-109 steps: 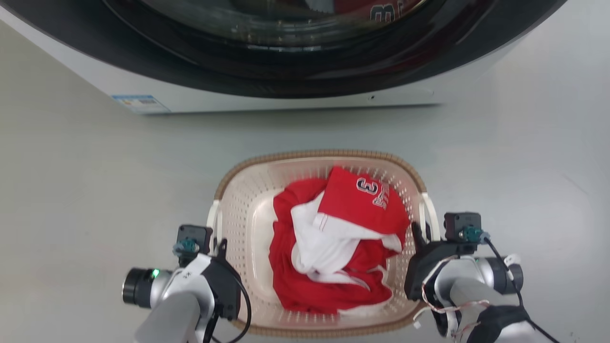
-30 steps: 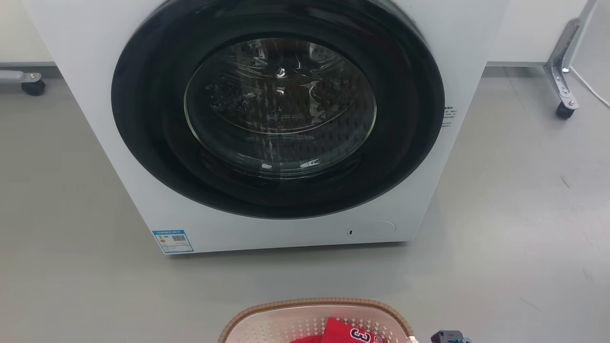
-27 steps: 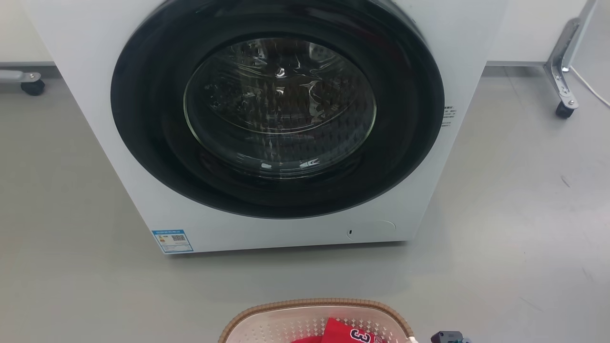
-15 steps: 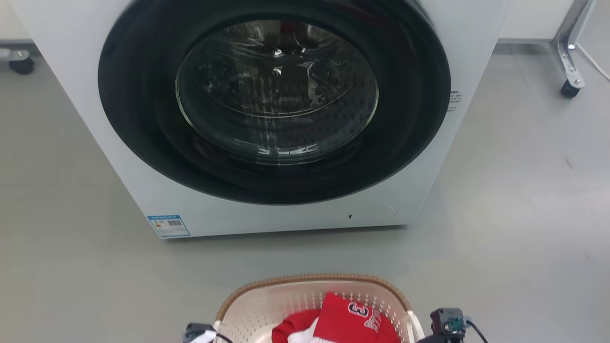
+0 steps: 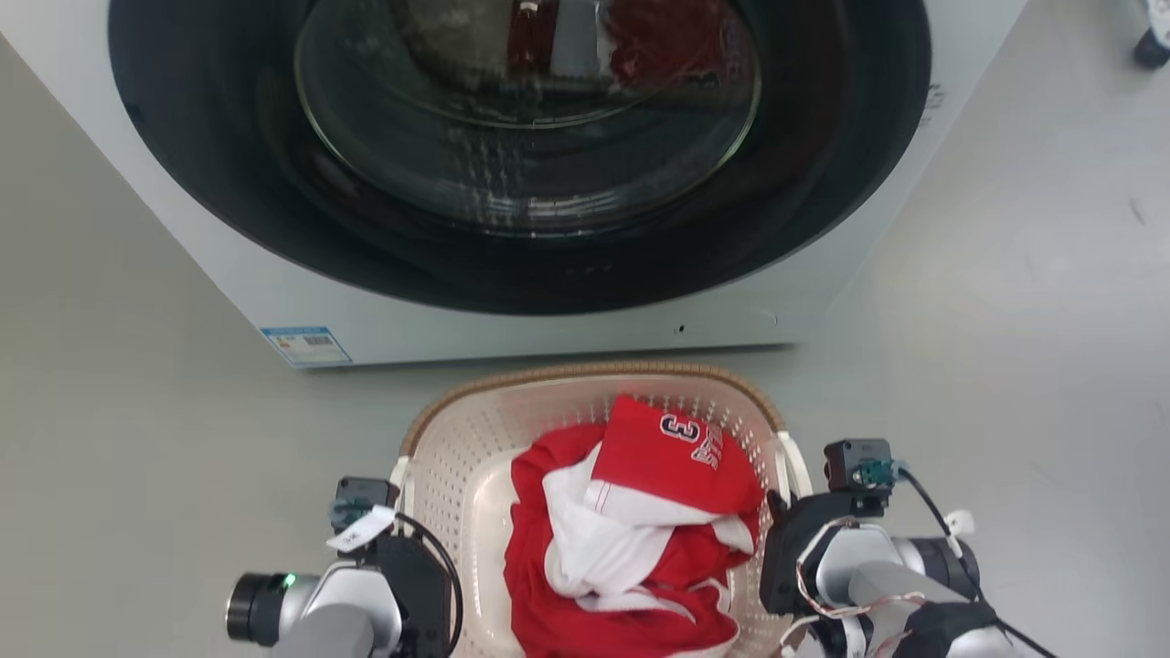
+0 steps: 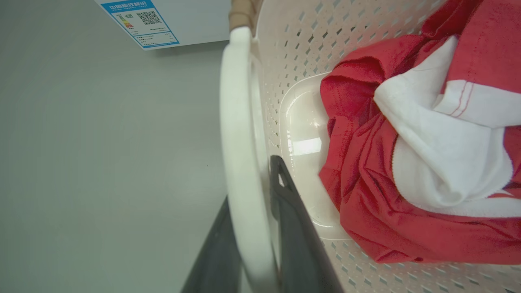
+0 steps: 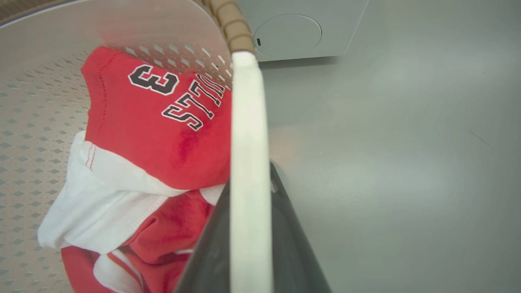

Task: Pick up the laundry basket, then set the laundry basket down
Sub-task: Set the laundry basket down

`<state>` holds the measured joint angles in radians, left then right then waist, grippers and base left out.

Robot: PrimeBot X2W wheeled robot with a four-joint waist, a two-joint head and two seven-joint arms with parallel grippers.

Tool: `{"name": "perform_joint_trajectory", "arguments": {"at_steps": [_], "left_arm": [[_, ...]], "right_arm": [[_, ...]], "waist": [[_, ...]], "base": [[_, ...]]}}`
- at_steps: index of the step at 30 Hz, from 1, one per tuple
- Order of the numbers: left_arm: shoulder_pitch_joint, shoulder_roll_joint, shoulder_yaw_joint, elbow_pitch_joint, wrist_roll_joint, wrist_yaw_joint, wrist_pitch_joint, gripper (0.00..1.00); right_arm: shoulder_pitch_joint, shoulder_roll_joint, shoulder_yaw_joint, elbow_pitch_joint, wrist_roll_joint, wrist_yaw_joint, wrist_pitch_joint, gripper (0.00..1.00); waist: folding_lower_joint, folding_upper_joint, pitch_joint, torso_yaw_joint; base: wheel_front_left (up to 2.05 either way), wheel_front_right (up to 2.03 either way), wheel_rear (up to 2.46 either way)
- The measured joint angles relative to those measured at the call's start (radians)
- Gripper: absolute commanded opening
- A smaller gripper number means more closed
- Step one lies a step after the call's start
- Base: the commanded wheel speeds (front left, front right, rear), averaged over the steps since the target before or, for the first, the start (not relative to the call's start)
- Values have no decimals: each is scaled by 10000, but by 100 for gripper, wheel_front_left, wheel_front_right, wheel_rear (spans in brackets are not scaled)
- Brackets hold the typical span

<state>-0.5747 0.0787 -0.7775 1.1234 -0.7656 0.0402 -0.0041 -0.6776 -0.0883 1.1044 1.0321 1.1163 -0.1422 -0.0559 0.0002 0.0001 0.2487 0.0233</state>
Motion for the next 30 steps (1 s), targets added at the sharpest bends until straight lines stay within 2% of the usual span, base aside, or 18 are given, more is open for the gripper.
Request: {"name": "perform_joint_trajectory", "arguments": {"at_steps": [22,23,30], "left_arm": [[-2101,113,-59,27,343,27,-364,0],[-2653,107,-52,21,382,27,-445,0],[-3391,98,-29,17,458,38,-700,0]], "right_arm": [[-2167,40,38,548,-430,6,-437,0],[-2736,33,19,717,-474,6,-566,0],[-3487,2,4,926,-627,6,-817,0]], "waist": [[0,1,3208,338],[0,2,3959,395],[0,2,4987,472]], "base": [[0,0,0],[0,0,0],[0,0,0]]}}
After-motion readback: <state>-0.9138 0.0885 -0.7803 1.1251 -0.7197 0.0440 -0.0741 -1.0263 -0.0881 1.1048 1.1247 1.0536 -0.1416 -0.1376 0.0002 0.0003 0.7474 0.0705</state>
